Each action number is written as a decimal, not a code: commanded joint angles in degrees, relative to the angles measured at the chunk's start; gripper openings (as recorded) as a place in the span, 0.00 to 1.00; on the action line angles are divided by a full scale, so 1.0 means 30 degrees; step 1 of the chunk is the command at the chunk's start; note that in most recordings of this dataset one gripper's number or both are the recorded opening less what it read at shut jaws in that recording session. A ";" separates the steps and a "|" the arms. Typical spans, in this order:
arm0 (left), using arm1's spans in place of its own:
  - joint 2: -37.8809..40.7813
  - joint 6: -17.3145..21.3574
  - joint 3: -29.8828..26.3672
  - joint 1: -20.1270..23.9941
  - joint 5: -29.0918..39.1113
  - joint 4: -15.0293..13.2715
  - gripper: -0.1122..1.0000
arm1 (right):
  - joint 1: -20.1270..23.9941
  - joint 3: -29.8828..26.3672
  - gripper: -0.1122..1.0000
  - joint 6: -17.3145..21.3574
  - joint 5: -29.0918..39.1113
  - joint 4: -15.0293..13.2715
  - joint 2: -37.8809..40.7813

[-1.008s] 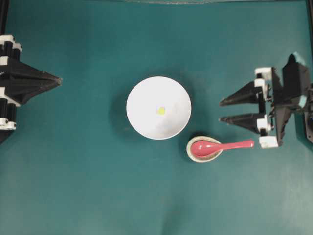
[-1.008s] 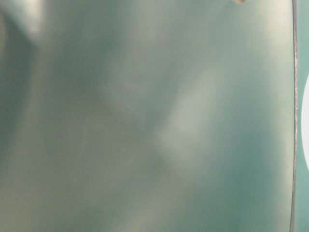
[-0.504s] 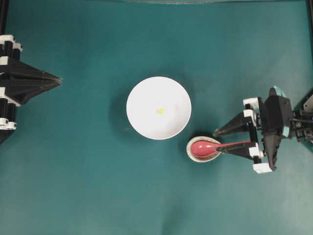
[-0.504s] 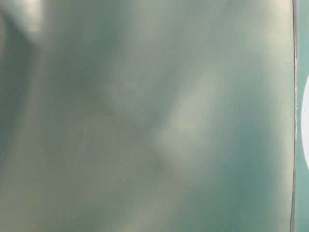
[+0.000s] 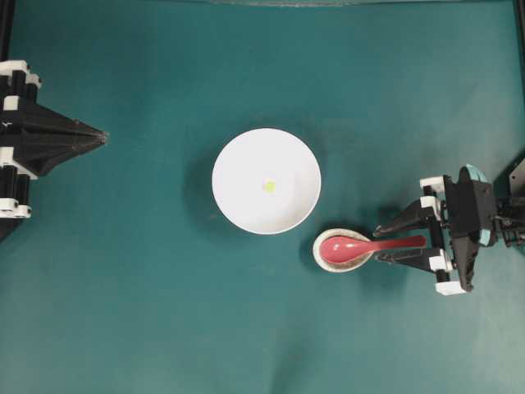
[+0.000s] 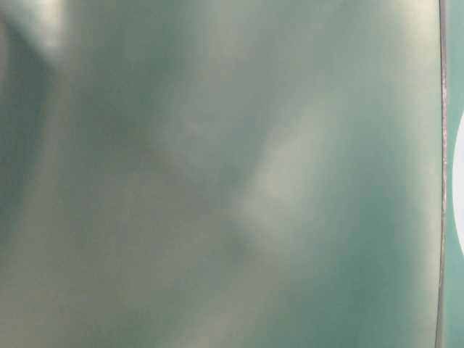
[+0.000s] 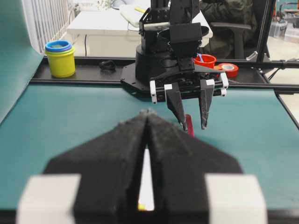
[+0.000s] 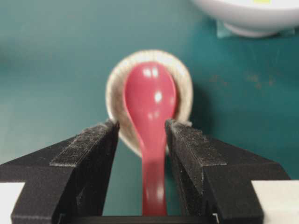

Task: Scoop the yellow hexagonal prism block from the bowl with a spoon using the right arm.
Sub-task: 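Lower the right gripper and close it on the pink spoon handle, then lift the pink spoon out of the spoon rest with the right gripper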

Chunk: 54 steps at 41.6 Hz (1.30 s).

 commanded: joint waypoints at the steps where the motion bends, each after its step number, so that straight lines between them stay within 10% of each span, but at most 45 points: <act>1: 0.0205 0.0000 -0.0498 0.0000 -0.0117 0.0059 0.10 | 0.0059 0.0000 0.57 -0.0059 -0.0410 0.0029 0.0264; 54: 0.0498 0.0000 -0.0498 0.0029 0.0117 0.0059 0.10 | 0.0410 0.0176 0.57 -0.1260 -0.2080 0.0029 0.2256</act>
